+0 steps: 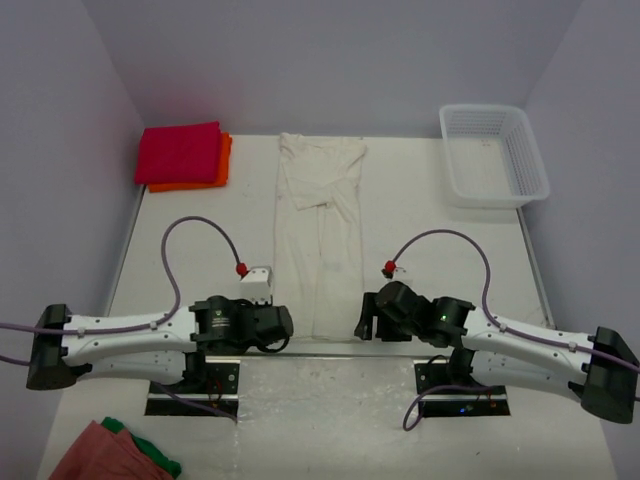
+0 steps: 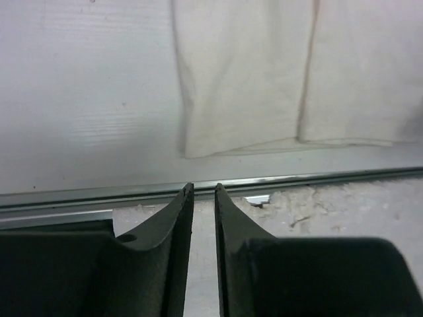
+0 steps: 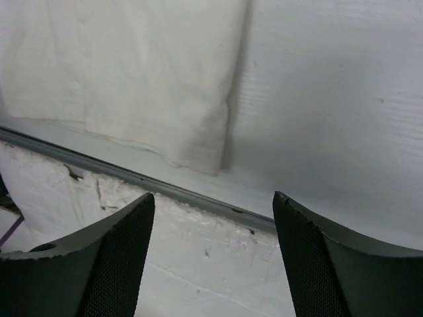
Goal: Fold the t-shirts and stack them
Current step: Rotate the tshirt 90 degrees, then grab the bottom of the folded rectangular tshirt with both arms
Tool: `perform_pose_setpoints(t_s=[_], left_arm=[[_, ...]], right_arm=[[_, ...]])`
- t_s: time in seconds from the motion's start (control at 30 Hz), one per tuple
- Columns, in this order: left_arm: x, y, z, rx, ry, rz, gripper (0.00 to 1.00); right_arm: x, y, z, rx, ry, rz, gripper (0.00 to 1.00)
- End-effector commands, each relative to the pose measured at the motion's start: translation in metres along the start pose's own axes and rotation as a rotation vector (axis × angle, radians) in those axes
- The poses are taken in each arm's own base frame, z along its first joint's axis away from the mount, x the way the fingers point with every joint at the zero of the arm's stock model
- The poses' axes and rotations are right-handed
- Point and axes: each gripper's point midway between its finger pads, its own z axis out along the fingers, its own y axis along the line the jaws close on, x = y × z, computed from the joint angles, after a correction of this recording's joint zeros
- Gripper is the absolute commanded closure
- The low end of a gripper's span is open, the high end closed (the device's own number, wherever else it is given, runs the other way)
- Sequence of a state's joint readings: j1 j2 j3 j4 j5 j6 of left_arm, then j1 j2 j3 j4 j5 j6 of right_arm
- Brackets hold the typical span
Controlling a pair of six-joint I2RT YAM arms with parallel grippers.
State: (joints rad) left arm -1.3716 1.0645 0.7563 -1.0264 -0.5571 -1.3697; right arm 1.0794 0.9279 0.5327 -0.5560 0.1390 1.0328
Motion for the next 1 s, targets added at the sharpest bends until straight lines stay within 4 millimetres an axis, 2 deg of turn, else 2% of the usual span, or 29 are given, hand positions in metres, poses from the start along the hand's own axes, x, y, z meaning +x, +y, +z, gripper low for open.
perform_pose_setpoints(t_s=[0.0, 0.1, 0.27, 0.3, 0.5, 0.77, 0.97], left_arm=[[-0.014, 0.002, -0.006, 0.129, -0.031, -0.057, 0.8], [-0.013, 0.002, -0.005, 0.185, -0.016, -0.064, 0.8], [-0.003, 0.0, 0.004, 0.172, 0.019, -0.008, 0.84], [-0.003, -0.001, 0.005, 0.171, 0.017, -0.002, 0.84], [-0.008, -0.01, 0.002, 0.208, 0.003, -0.002, 0.85], [-0.004, -0.007, 0.001, 0.214, 0.022, -0.005, 0.85], [-0.005, -0.002, -0.003, 0.213, 0.018, -0.012, 0.85]], right_arm=[[0.003, 0.0, 0.006, -0.033, -0.02, 0.098, 0.28], [0.011, -0.002, 0.015, -0.058, -0.009, 0.139, 0.32], [0.021, -0.011, 0.029, -0.041, 0.007, 0.177, 0.36], [0.02, -0.008, 0.03, -0.058, 0.003, 0.181, 0.37], [0.021, -0.016, 0.042, -0.005, -0.003, 0.179, 0.38], [0.028, -0.023, 0.059, 0.04, 0.02, 0.185, 0.39], [0.036, -0.023, 0.068, 0.048, 0.05, 0.198, 0.44]])
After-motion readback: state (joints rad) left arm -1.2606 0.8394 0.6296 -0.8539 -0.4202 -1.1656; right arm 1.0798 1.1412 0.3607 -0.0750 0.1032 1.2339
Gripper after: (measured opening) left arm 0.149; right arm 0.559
